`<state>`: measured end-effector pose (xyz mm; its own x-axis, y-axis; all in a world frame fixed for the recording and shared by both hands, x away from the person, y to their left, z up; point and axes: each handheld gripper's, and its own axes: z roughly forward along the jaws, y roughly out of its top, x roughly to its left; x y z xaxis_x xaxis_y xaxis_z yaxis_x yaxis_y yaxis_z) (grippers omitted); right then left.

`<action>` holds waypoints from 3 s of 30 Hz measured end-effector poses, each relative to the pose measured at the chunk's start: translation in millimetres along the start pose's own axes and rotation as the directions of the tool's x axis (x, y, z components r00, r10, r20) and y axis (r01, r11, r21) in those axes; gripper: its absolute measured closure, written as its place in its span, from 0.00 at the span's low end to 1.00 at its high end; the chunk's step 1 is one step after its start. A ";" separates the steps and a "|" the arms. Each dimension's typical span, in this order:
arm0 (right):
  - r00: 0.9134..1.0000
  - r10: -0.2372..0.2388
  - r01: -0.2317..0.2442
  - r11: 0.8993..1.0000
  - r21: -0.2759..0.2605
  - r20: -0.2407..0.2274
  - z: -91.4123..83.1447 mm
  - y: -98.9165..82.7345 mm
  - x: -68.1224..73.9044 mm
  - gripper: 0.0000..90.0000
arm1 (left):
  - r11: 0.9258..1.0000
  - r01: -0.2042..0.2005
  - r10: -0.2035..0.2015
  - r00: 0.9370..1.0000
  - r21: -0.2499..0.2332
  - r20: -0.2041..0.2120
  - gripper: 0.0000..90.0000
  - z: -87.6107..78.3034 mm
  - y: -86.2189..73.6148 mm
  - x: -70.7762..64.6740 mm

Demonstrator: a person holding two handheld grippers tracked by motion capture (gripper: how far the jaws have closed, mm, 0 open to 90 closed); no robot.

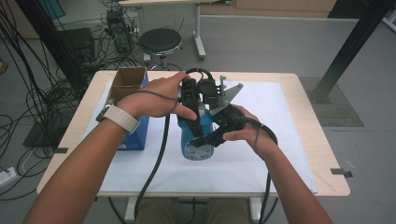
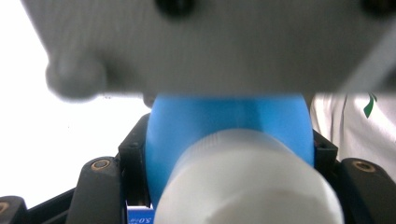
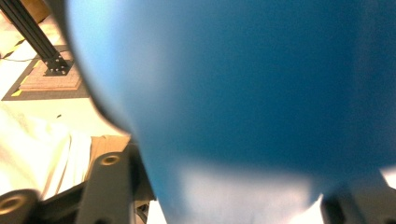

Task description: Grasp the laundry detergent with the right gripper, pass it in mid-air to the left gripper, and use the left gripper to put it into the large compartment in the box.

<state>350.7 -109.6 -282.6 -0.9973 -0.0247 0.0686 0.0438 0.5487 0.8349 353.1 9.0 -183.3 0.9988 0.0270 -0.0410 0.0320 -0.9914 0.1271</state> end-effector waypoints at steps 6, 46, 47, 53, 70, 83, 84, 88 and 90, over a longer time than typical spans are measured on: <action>0.996 0.068 -0.069 0.997 0.019 0.053 -26.8 -17.8 -2.4 0.19 | 1.000 0.020 -0.020 1.000 0.011 -0.011 0.42 -1.7 -3.6 2.1; 0.944 0.066 -0.241 0.807 0.538 0.325 -115.9 -49.8 -16.6 0.13 | 0.793 0.607 -0.604 0.775 -0.047 -0.187 0.42 -63.7 -20.4 32.3; 0.945 0.065 -0.239 0.807 0.541 0.321 -116.1 -50.1 -16.4 0.13 | 0.779 0.625 -0.623 0.759 -0.056 -0.192 0.42 -66.9 -20.8 33.2; 0.945 0.062 -0.239 0.801 0.548 0.321 -117.7 -51.5 -16.5 0.13 | 0.725 0.685 -0.682 0.701 -0.070 -0.208 0.42 -83.1 -23.5 39.4; 0.942 0.050 -0.236 0.803 0.547 0.333 -118.6 -51.7 -21.4 0.13 | 0.560 0.823 -0.820 0.535 -0.095 -0.203 0.42 -116.0 -25.7 48.3; 0.939 0.046 -0.237 0.804 0.546 0.341 -122.8 -56.6 -23.7 0.13 | 0.418 0.899 -0.899 0.388 -0.132 -0.205 0.42 -126.1 -51.8 61.3; 0.938 0.046 -0.239 0.804 0.544 0.343 -123.1 -56.9 -23.7 0.13 | 0.409 0.903 -0.903 0.379 -0.134 -0.203 0.42 -127.5 -54.4 61.9; 0.937 0.044 -0.241 0.800 0.550 0.346 -124.6 -58.4 -24.2 0.13 | 0.371 0.918 -0.919 0.343 -0.140 -0.193 0.42 -131.6 -64.4 64.8; 0.937 0.046 -0.242 0.800 0.549 0.347 -124.8 -59.4 -24.6 0.13 | 0.358 0.923 -0.924 0.329 -0.139 -0.196 0.42 -133.2 -68.6 66.4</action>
<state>379.9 -245.9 -265.6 -0.9526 0.2917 -0.0868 0.2448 0.9037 0.3513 422.1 95.8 -62.8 0.3064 0.9498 0.0637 0.9387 -0.3125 0.1454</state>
